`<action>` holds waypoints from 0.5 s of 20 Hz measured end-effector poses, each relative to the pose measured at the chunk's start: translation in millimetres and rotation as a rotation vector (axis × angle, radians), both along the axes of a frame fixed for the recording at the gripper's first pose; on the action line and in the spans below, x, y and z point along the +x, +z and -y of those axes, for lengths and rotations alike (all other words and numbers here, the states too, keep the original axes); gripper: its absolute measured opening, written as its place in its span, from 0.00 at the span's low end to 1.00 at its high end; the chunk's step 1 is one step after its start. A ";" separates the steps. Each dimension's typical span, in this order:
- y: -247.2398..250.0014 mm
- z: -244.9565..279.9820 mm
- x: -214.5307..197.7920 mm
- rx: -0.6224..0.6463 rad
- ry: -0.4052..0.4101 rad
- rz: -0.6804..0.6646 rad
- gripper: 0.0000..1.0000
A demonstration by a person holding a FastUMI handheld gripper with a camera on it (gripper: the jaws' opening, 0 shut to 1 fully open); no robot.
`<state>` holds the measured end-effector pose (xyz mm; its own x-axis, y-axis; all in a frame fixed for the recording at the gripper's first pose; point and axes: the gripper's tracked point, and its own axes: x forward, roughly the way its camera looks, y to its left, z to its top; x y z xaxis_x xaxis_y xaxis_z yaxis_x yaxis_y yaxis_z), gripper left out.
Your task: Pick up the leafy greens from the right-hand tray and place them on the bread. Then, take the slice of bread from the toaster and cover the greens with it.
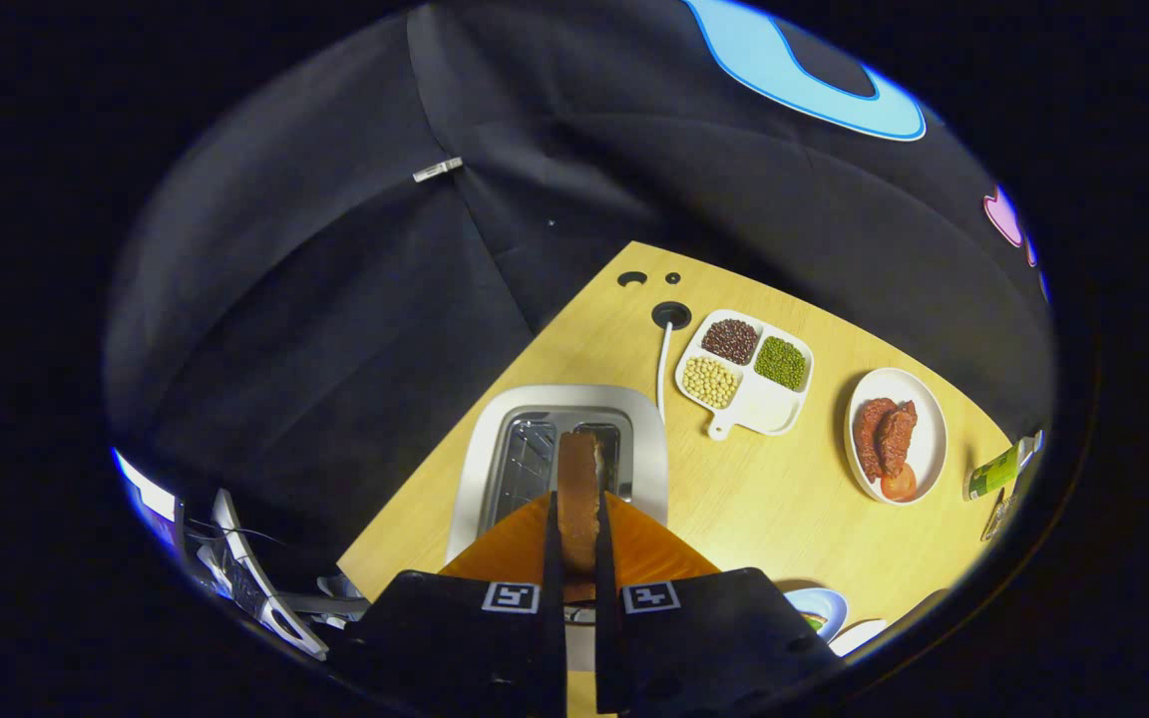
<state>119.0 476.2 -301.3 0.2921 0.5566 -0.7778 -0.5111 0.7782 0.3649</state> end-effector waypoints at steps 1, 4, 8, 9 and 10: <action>8.1 1.1 1.5 0.019 -0.004 0.005 0.16; 33.5 11.9 6.1 0.089 -0.036 0.003 0.16; 72.1 44.3 16.6 0.183 -0.088 0.018 0.16; 82.0 55.4 20.3 0.202 -0.107 0.027 0.16; 90.5 69.2 23.9 0.217 -0.124 0.039 0.16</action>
<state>143.0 407.1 -210.7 0.3959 0.6672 -0.6310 -0.4337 0.7415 0.5119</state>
